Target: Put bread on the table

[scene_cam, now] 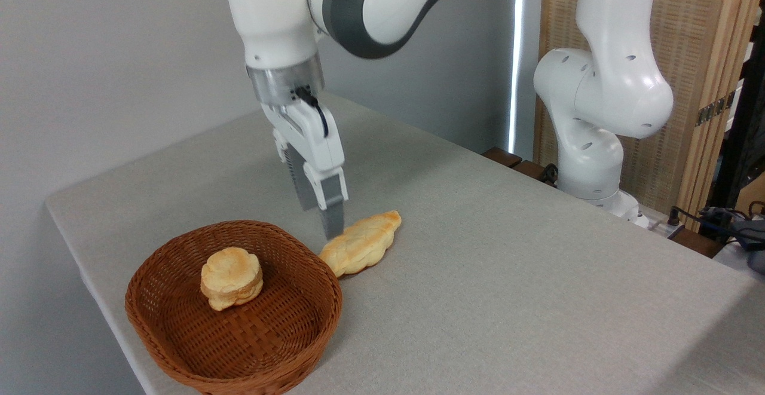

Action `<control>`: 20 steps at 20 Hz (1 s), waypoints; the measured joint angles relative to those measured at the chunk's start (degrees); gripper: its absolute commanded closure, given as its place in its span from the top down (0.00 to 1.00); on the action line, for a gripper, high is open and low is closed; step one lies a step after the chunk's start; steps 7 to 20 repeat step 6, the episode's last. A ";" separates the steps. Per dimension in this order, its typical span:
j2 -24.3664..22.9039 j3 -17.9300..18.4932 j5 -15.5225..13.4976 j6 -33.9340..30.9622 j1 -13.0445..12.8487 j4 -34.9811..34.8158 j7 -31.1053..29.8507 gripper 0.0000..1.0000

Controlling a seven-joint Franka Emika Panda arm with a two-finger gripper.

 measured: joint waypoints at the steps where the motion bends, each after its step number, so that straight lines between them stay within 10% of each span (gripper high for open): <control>1: -0.13 0.13 0.00 0.79 0.12 0.75 0.00 1.00; 20: -0.22 0.65 0.00 5.19 1.51 1.52 0.00 1.00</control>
